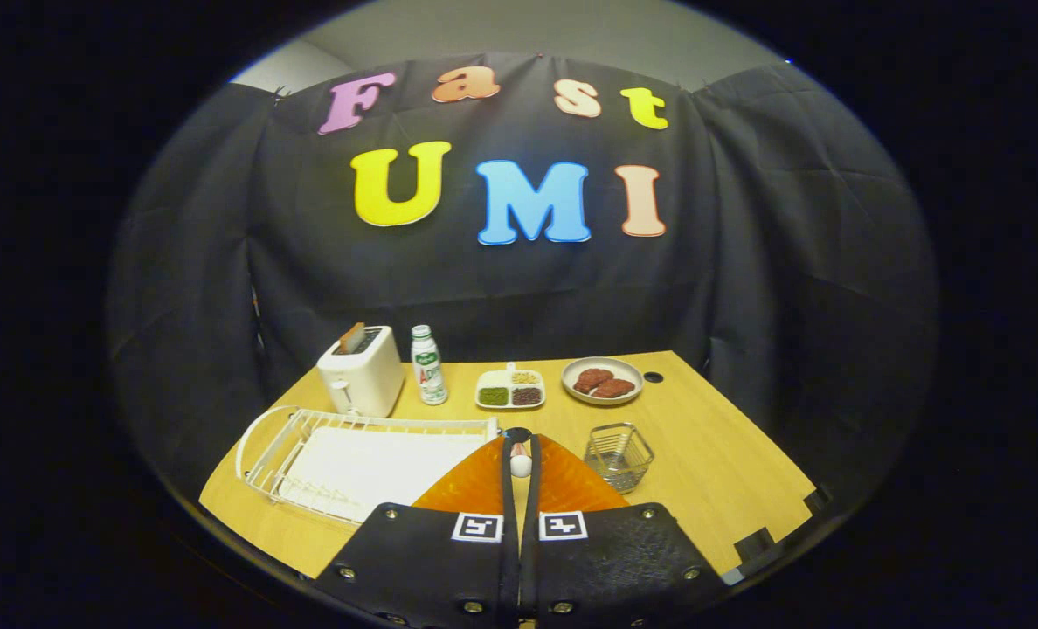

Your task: Take the plate from the dish rack, then take the spoon from the basket and place it into the plate.

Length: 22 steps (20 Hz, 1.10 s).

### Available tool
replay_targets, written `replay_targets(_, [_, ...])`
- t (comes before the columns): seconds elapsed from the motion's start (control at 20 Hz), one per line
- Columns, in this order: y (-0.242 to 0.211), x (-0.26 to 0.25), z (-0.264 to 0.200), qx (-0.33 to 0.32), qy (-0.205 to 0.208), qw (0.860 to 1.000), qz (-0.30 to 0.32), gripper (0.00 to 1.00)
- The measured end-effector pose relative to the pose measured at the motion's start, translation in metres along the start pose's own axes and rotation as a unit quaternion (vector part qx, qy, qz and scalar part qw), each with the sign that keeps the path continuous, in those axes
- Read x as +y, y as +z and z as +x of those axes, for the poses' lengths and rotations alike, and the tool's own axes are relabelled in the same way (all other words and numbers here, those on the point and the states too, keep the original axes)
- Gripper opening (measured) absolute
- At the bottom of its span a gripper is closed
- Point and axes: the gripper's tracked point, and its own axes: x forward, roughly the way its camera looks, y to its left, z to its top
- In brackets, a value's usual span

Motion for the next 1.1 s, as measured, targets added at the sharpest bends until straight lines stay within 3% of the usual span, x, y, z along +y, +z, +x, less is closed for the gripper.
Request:
replay_targets(0.25, [-0.022, 0.059, -0.033, 0.015, 0.061, 0.998, -0.025, 0.01])
replay_targets(0.5, [-0.061, 0.080, -0.058, 0.049, 0.095, 0.994, -0.034, 0.01])
replay_targets(0.8, [-0.094, 0.073, -0.070, 0.083, 0.096, 0.991, -0.037, 0.01])
replay_targets(1.1, [-0.087, 0.061, -0.074, 0.082, 0.085, 0.993, -0.020, 0.01])
